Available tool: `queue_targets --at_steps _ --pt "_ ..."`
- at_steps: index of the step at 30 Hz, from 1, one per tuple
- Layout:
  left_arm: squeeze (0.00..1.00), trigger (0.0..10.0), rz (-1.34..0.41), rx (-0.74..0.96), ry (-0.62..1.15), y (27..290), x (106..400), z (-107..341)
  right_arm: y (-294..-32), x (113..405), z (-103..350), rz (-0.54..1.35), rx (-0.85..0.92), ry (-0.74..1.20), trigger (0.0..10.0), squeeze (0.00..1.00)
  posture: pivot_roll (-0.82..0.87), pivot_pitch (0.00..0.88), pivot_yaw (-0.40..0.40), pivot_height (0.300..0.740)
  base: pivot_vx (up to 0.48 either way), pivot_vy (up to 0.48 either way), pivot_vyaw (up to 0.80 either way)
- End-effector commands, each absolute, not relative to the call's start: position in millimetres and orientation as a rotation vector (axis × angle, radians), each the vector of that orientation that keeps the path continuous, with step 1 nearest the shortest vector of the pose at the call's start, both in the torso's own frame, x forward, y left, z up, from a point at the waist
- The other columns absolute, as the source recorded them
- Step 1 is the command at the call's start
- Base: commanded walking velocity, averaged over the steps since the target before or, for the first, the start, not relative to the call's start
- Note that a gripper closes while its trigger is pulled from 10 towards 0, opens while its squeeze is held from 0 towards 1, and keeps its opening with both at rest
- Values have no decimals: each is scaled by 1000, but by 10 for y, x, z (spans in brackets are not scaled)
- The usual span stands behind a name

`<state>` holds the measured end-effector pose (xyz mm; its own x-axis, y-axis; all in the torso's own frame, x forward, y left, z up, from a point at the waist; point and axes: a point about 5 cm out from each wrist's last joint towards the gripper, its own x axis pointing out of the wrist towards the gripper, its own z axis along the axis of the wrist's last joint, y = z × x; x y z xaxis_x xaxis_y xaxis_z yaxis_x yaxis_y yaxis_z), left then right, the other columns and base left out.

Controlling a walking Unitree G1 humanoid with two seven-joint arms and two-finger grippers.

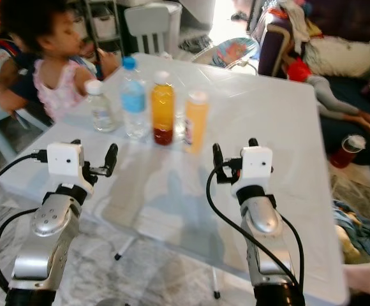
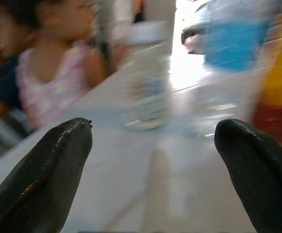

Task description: Restocking fridge

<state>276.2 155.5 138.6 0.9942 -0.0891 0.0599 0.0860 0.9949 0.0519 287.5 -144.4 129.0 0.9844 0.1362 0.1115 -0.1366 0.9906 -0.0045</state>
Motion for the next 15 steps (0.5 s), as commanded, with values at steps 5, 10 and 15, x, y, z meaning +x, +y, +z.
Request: queue_targets --at_steps 5,10,15 --pt "0 10000 -122 78 -100 1537 2716 1445 -1487 2888 1322 119 -11 -127 10000 0 55 88 -47 740 0 0 0" --pt "0 10000 -109 96 -92 1620 2679 1427 -1490 2892 1329 109 -11 -131 10000 0 57 94 -50 740 0 0 0" --pt "0 10000 -133 109 -108 1703 2622 1452 -1504 2896 1397 103 -36 -174 10000 0 62 101 -49 740 0 0 0"
